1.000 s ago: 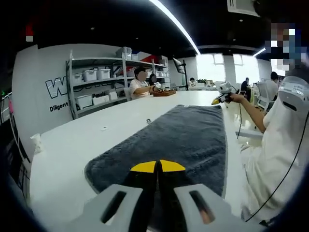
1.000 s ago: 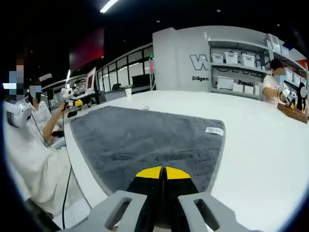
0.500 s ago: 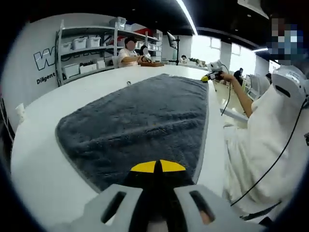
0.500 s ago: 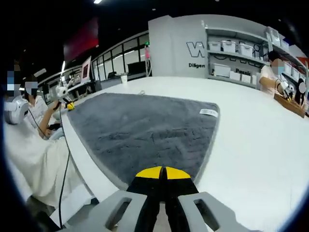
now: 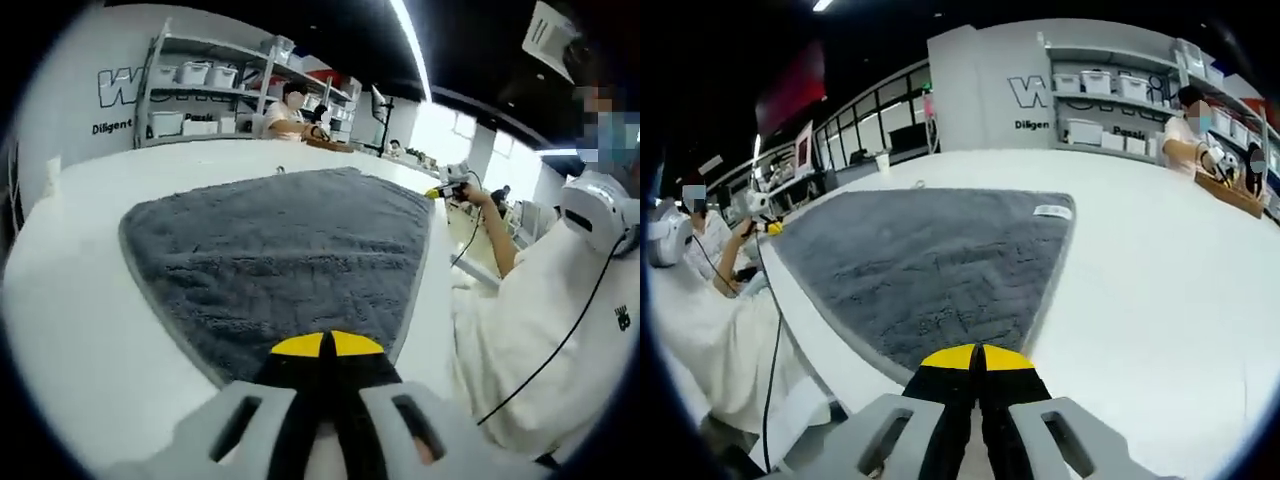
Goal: Open the folded towel by lifting each exposed corner and separating the folded layers until the towel lies flat within the target outline without major curled edges
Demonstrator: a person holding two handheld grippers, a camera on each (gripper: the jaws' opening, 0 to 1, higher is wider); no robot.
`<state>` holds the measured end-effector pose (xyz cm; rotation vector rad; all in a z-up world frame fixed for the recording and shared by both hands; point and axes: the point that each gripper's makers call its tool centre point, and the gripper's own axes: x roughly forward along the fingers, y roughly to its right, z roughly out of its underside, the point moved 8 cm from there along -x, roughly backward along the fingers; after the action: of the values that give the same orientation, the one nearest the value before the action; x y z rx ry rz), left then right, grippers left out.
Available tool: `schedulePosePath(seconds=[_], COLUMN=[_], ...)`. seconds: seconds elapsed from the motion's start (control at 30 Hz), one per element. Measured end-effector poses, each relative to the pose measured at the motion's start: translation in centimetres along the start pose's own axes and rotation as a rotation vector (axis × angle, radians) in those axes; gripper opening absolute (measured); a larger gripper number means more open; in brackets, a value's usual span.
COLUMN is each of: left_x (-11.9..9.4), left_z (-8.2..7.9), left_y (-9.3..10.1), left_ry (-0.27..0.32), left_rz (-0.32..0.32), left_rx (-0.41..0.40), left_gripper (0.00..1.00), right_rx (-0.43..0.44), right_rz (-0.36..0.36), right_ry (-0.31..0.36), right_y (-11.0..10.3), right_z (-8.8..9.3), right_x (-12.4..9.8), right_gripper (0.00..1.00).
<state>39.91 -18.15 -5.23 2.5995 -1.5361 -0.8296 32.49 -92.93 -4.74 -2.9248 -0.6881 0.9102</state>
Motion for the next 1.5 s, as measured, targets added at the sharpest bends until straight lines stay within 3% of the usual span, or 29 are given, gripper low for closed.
schedulePosePath(seconds=[0.17,0.3,0.6,0.77,0.87,1.13,1.27,1.5], left_x=[-0.8,-0.7,-1.2,-1.3,-1.3,-1.8,-2.1,-2.4], left_z=[0.3,0.3,1.0,1.0,0.9,0.5,0.6,0.8], left_y=[0.1,0.2,0.5,0.5,0.8,1.5,1.4,1.2], left_ry=[0.007,0.013,0.051,0.061,0.05,-0.053,-0.073,-0.058], left_rz=[-0.051,-0.049,-0.07,-0.076,-0.1,-0.195,-0.195,-0.177], left_rx=[0.019,0.001,-0.009,-0.015,-0.012,0.026,0.02,-0.006], left_gripper=[0.0,0.0,0.0,0.0,0.0,0.0,0.0,0.0], right_rx=[0.011,0.016,0.035,0.005,-0.003,-0.035,-0.079,-0.061], right_rz=[0.052,0.02,0.074,0.109,0.128,0.176,0.176,0.165], right_ry=[-0.027,-0.012,-0.057,-0.103,-0.127,-0.202,-0.211,-0.189], right_y=[0.3,0.0,0.2,-0.4,-0.5,-1.1,-0.8,-0.5], right_z=[0.5,0.5,0.3,0.1,0.0,-0.1,-0.2,-0.1], right_x=[-1.5,-1.0,-1.1,-1.1,-1.1,-1.3,-1.3,-1.4], right_gripper=[0.0,0.0,0.0,0.0,0.0,0.0,0.0,0.0])
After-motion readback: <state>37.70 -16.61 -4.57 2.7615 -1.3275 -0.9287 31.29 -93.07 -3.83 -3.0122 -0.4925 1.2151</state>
